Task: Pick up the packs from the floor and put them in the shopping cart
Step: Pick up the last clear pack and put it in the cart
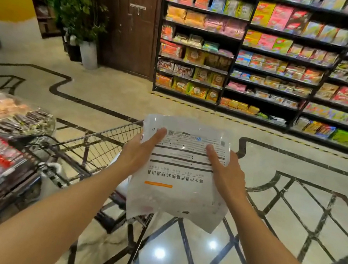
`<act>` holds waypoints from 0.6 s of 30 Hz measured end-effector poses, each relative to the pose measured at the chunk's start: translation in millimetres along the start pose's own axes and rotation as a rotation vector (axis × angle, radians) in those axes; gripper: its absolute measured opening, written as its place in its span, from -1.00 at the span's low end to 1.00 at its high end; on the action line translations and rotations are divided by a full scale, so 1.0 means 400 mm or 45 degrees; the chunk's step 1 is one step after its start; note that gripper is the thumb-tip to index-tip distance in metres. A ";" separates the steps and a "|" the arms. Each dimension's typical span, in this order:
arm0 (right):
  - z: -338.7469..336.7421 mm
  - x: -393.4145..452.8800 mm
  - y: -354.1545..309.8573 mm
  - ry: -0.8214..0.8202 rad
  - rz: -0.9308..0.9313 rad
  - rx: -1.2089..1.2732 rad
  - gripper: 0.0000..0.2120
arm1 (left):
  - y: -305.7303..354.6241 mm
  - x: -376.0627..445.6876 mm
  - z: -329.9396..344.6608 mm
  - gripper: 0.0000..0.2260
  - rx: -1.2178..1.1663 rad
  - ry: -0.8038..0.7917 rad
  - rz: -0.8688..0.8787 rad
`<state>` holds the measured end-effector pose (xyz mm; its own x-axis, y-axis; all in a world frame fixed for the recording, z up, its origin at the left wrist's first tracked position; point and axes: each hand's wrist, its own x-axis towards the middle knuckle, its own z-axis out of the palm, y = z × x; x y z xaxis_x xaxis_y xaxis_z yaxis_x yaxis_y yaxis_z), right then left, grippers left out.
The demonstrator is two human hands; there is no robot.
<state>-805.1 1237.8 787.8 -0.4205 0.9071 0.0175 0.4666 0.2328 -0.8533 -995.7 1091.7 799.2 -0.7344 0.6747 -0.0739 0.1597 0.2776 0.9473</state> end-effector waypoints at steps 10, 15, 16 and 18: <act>0.228 0.513 -0.054 -0.129 -0.022 -0.040 -0.11 | -0.053 0.490 0.008 -0.41 -0.131 0.108 -0.184; 0.384 0.656 -0.077 -0.281 0.008 -0.022 -0.23 | -0.132 0.633 -0.054 -0.12 -0.127 0.229 -0.331; 0.416 0.677 -0.086 -0.327 0.007 -0.033 -0.24 | -0.152 0.651 -0.069 -0.09 -0.137 0.272 -0.366; 0.492 0.718 -0.095 -0.436 -0.031 -0.062 -0.24 | -0.203 0.675 -0.098 -0.09 -0.184 0.370 -0.423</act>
<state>-1096.7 1420.3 722.8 -0.6646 0.7329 -0.1456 0.4866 0.2767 -0.8286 -1232.8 1224.4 714.5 -0.8880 0.3398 -0.3097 -0.1937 0.3344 0.9223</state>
